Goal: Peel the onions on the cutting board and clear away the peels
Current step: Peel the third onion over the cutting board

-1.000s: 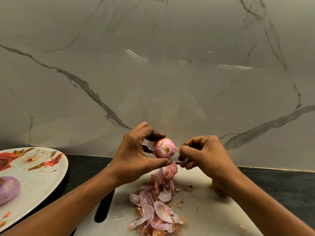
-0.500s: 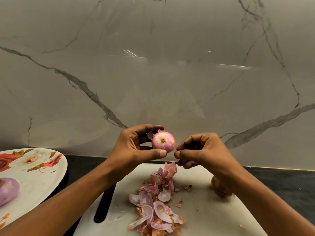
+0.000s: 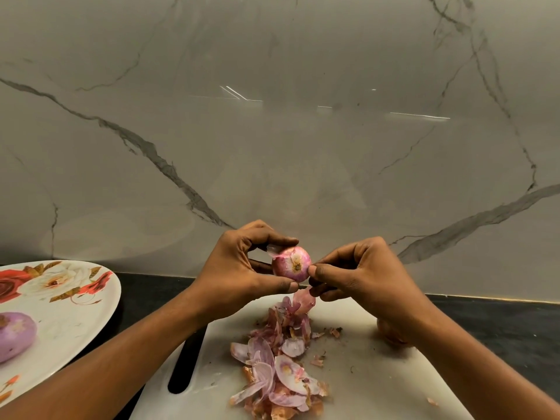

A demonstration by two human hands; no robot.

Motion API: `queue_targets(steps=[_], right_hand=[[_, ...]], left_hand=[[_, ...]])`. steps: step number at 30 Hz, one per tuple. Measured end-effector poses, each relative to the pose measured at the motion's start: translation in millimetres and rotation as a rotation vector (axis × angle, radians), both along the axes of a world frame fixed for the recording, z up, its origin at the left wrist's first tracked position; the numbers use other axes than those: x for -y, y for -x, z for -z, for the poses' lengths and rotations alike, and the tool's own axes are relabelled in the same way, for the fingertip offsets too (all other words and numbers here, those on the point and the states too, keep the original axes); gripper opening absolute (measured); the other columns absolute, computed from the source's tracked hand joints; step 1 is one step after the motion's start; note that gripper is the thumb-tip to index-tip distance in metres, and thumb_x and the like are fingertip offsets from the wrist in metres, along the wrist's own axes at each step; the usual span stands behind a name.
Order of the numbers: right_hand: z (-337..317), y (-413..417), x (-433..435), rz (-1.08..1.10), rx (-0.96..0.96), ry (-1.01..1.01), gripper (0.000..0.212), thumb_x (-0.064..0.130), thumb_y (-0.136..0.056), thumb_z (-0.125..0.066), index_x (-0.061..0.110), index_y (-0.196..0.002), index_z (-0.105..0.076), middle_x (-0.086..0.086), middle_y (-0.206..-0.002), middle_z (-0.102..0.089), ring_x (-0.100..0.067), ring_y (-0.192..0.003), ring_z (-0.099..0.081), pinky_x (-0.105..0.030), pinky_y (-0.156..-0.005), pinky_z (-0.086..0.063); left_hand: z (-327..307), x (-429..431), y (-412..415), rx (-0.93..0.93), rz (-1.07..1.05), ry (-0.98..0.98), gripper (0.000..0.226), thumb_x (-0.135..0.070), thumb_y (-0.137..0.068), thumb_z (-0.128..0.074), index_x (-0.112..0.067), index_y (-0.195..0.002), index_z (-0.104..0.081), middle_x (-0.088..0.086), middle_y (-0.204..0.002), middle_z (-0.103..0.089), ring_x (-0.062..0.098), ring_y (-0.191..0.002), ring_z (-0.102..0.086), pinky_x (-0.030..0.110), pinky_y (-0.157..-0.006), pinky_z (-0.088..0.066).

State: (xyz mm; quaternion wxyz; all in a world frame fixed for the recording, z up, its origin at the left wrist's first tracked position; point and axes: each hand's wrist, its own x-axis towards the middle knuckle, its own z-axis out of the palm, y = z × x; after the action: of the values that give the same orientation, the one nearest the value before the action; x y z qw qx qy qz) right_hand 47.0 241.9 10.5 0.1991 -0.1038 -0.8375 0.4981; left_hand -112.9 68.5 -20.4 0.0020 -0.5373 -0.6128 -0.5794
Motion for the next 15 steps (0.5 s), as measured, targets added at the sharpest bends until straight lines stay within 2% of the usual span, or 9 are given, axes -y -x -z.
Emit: queue_targets(steps=[7,12,15], right_hand=[[-0.5,-1.0,-1.6,0.02,-0.016,-0.026,0.008,0.009,-0.092,-0.078,0.004,-0.088,-0.081,-0.011,-0.077,-0.08,-0.025,-0.072,-0.08,-0.031,-0.067,-0.066],[0.0,0.3,-2.7,0.047,-0.057,-0.037,0.01,0.007,-0.095,-0.075,0.004,-0.087,-0.08,-0.011,-0.076,-0.08,-0.025,-0.07,-0.079,-0.032,-0.067,-0.066],[-0.5,-0.1,-2.9,0.05,-0.068,-0.021,0.01,0.007,-0.095,-0.074,0.005,-0.087,-0.08,-0.011,-0.076,-0.079,-0.025,-0.07,-0.079,-0.032,-0.067,-0.066]], left_hand=[[-2.8,0.8,-4.5,0.07,0.025,0.017,0.059,-0.007,-0.064,-0.099,-0.016,-0.119,-0.078,-0.002,-0.107,-0.069,0.027,-0.112,-0.069,0.04,-0.08,-0.067],[-4.4,1.5,-7.9,0.179,0.025,0.017,0.059,-0.018,-0.061,-0.096,-0.018,-0.116,-0.078,-0.001,-0.111,-0.074,0.022,-0.113,-0.072,0.042,-0.085,-0.066],[-6.1,1.6,-8.3,0.233,0.028,0.003,0.059,-0.017,-0.06,-0.095,-0.018,-0.116,-0.078,-0.002,-0.114,-0.077,0.022,-0.112,-0.073,0.04,-0.086,-0.065]])
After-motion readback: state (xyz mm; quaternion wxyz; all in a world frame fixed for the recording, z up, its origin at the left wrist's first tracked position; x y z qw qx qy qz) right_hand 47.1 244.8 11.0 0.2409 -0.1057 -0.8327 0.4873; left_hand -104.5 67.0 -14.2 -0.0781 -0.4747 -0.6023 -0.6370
